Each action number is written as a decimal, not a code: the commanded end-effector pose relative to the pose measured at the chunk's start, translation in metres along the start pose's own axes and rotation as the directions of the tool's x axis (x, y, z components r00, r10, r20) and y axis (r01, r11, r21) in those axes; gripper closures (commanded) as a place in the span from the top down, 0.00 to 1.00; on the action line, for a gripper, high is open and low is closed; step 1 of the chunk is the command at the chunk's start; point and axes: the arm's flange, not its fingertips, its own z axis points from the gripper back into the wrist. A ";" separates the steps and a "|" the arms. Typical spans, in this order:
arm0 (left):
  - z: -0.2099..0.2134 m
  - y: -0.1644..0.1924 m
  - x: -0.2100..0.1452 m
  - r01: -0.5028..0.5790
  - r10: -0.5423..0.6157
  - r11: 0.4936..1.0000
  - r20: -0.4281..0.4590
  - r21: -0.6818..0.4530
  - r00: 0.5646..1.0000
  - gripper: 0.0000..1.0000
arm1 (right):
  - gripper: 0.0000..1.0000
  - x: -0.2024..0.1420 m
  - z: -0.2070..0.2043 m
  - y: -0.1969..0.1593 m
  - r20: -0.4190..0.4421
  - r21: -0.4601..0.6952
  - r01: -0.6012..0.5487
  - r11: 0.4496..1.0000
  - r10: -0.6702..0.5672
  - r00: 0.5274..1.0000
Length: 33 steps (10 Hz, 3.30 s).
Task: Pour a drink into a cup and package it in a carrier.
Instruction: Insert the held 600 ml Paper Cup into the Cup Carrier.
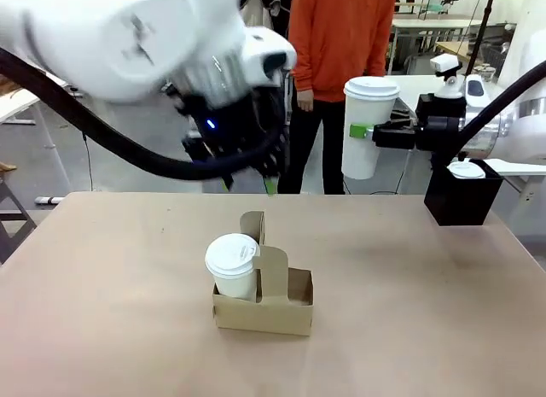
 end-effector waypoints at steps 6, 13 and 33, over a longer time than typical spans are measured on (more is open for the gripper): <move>0.035 0.167 -0.013 0.522 -0.471 0.819 0.239 -0.239 0.849 1.00 | 0.81 -0.088 -0.048 0.015 0.073 0.369 -0.151 0.917 0.133 0.988; 0.008 0.214 -0.015 0.567 -0.504 0.789 0.278 -0.237 0.818 1.00 | 0.81 -0.094 -0.063 0.046 0.102 0.493 -0.051 0.869 0.000 0.995; -0.063 0.298 -0.087 0.720 -0.619 0.653 0.383 -0.234 0.686 1.00 | 0.81 -0.201 -0.122 0.063 -0.081 0.607 0.049 0.793 0.000 0.997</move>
